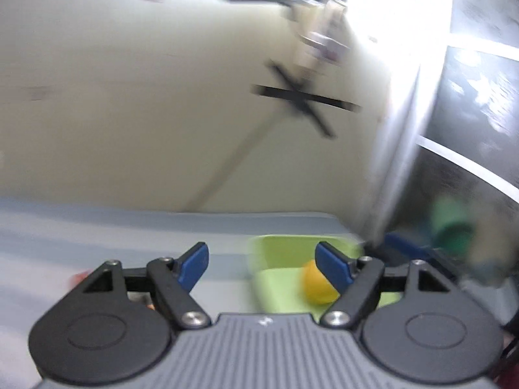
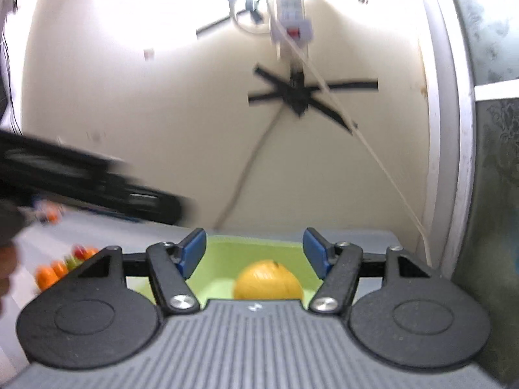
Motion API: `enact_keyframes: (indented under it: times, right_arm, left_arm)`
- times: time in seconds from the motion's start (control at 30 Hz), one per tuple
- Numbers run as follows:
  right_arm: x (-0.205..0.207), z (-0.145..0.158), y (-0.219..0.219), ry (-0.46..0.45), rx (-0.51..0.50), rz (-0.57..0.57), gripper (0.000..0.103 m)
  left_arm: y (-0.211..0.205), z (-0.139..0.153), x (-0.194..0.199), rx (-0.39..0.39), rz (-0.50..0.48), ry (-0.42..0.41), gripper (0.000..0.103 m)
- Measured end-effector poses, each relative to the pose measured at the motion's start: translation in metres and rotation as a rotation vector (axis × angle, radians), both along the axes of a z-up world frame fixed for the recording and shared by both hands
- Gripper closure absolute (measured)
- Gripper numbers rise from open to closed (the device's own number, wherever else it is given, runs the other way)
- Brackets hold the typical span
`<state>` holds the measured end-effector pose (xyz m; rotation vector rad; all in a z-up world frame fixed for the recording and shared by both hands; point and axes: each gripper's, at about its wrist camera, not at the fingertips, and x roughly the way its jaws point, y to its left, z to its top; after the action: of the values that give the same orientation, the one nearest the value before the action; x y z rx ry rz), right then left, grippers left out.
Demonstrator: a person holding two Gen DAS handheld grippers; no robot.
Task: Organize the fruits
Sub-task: 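Lower the grapefruit into the green basket and open the tools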
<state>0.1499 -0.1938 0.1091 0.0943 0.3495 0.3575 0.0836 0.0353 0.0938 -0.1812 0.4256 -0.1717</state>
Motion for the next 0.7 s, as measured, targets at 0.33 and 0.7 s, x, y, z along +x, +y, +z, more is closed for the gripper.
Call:
enact_keyframes:
  times: [0.33, 0.7]
  right_arm:
    - [-0.042, 0.004, 0.034, 0.046, 0.188, 0.313, 0.044]
    - [-0.063, -0.024, 0.079, 0.303, 0.059, 0.422, 0.059]
  left_arm:
    - [0.052, -0.062, -0.085, 0.083, 0.27, 0.179, 0.028]
    - [0.015, -0.109, -0.077, 0.186, 0.173, 0.183, 0.025]
